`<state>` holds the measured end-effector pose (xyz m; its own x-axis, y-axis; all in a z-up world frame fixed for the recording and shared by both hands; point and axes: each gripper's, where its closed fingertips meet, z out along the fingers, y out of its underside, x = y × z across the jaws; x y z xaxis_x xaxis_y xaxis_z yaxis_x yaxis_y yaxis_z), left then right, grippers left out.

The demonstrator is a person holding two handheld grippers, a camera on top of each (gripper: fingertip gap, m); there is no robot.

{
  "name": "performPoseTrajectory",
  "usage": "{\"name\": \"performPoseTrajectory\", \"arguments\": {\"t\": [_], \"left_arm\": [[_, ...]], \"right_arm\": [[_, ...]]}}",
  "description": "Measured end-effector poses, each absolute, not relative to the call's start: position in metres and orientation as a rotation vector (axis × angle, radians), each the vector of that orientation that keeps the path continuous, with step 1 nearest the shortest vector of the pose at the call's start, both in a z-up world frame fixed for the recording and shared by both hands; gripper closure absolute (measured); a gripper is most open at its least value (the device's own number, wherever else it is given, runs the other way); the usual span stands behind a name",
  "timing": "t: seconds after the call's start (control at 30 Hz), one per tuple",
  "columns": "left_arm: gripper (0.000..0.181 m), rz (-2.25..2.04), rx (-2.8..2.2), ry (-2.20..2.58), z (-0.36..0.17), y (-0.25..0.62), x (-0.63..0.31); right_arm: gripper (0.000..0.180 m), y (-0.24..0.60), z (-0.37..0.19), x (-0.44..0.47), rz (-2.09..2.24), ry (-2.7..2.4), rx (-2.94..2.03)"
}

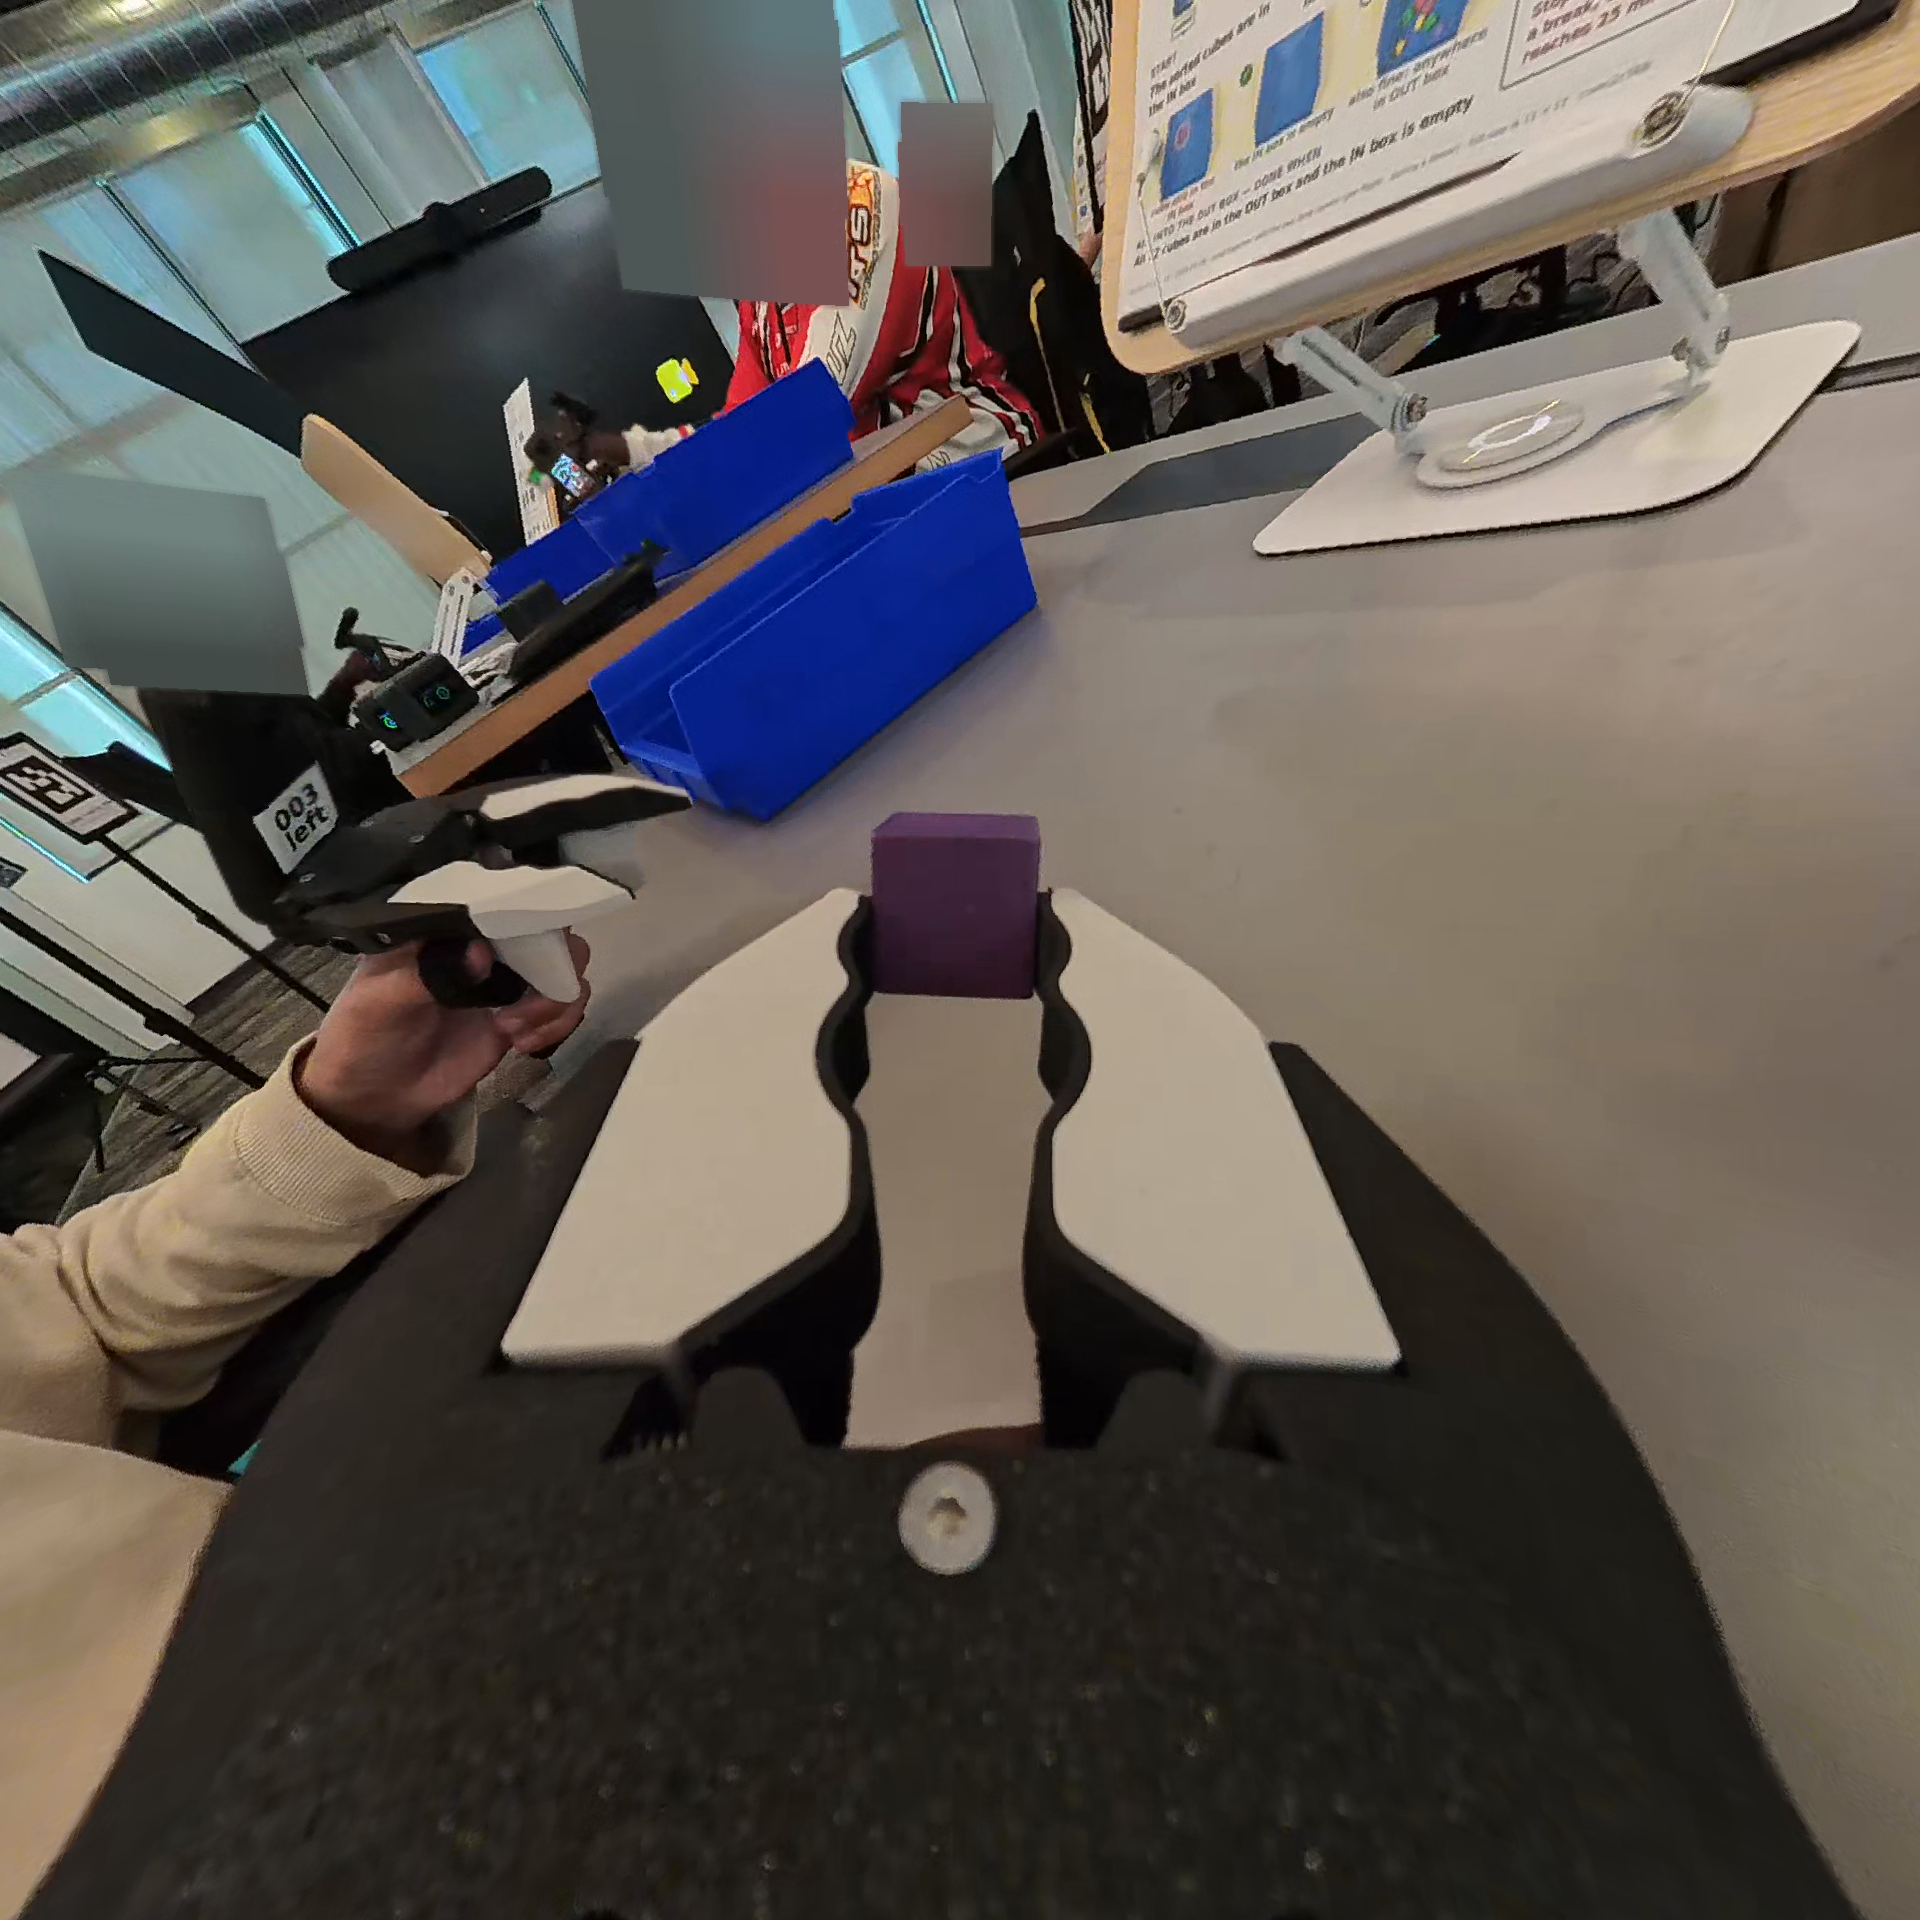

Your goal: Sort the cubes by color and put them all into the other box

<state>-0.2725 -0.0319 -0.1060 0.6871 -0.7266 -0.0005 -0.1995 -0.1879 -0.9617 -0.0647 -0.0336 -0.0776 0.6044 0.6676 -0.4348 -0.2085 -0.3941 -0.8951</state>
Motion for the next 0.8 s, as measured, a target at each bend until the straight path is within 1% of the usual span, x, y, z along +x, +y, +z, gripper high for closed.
{"name": "performPoseTrajectory", "arguments": {"t": [0.27, 0.33, 0.4, 0.5, 0.57, 0.67, 0.73, 0.8], "left_arm": [[0.115, -0.595, -1.762, 0.782, -0.115, -0.033, -0.267], [0.115, -0.6, -1.762, 0.789, -0.115, -0.033, -0.265], [0.115, -0.609, -1.755, 0.798, -0.114, -0.035, -0.263], [0.115, -0.603, -1.745, 0.806, -0.112, -0.036, -0.263], [0.115, -0.604, -1.745, 0.817, -0.112, -0.036, -0.261], [0.115, -0.614, -1.737, 0.822, -0.109, -0.037, -0.258], [0.115, -0.612, -1.734, 0.831, -0.108, -0.039, -0.257], [0.115, -0.595, -1.728, 0.843, -0.108, -0.04, -0.256]], "right_arm": [[0.151, -0.027, -0.079, -0.055, 0.992, -0.355, -1.746], [0.151, -0.026, -0.066, -0.048, 0.957, -0.382, -1.723], [0.151, -0.008, -0.037, -0.014, 0.789, -0.348, -1.698], [0.151, 0.053, 0.001, 0.073, 0.483, -0.231, -1.75], [0.151, 0.115, -0.015, 0.134, 0.286, -0.19, -1.949], [0.15, 0.196, -0.079, 0.195, 0.206, -0.091, -2.287], [0.15, 0.227, -0.117, 0.221, 0.099, -0.045, -2.455], [0.15, 0.247, -0.14, 0.241, -0.078, -0.02, -2.541]]}}
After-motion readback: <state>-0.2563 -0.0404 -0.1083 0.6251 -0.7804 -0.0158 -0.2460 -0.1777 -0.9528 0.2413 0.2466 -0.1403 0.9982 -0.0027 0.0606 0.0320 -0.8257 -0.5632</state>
